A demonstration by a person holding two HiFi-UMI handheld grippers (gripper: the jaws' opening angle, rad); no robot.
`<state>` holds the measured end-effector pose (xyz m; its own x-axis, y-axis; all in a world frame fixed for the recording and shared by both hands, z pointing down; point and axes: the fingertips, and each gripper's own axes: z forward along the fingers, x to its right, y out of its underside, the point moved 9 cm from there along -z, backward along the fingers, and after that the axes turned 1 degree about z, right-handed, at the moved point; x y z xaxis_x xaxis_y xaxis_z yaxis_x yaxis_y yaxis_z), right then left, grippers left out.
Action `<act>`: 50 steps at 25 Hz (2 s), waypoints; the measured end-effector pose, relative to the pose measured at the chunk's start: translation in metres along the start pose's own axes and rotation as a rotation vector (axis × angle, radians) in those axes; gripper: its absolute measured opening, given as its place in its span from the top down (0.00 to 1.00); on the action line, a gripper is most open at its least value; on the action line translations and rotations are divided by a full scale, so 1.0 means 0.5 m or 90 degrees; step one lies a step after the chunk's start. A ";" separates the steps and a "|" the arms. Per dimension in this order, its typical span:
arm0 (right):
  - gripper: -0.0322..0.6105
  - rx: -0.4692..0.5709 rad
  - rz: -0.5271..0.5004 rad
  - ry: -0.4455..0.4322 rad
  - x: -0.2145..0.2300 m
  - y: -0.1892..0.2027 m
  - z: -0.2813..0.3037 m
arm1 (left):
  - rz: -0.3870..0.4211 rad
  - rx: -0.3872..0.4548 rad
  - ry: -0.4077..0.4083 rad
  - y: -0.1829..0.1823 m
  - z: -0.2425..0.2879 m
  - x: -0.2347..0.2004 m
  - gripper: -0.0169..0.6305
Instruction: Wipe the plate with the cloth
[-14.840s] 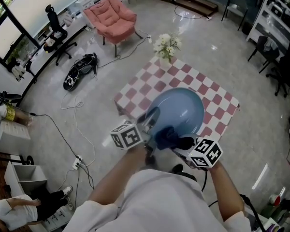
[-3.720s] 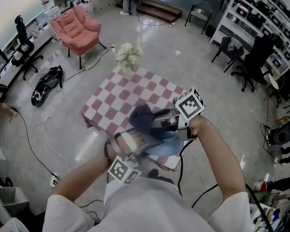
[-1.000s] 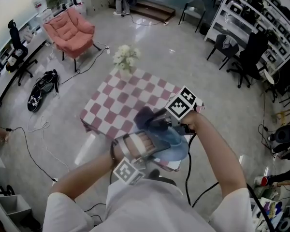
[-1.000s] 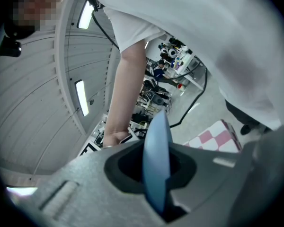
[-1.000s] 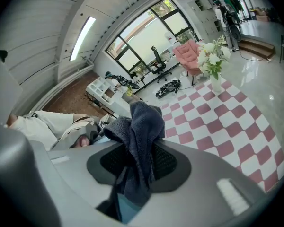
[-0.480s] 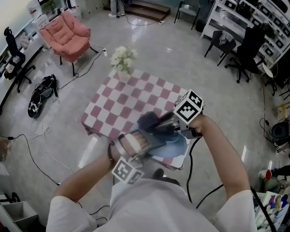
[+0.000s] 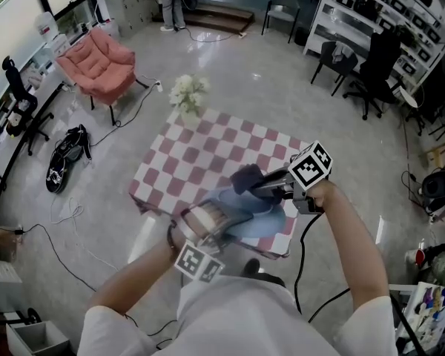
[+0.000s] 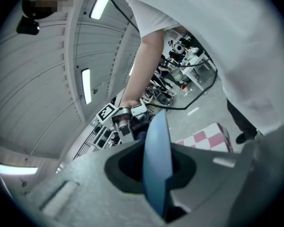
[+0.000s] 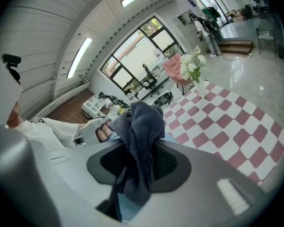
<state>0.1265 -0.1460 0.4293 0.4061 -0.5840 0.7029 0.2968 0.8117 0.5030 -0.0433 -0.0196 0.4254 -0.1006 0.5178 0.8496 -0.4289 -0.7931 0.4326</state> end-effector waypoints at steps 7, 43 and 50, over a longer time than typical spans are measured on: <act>0.75 0.088 0.010 0.034 -0.014 0.005 -0.014 | -0.049 -0.007 -0.011 0.025 -0.027 -0.015 0.92; 0.74 0.333 0.010 0.317 -0.006 0.147 0.025 | -0.508 -0.069 -0.070 0.263 -0.121 -0.020 0.92; 0.74 0.360 -0.017 0.338 0.021 0.178 -0.003 | -0.631 -0.066 -0.092 0.267 -0.086 -0.038 0.92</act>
<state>0.1585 -0.0799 0.4805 0.8071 -0.4109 0.4240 -0.1167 0.5930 0.7967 -0.1373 -0.1214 0.4539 0.4514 0.8793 0.1519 -0.3361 0.0098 0.9418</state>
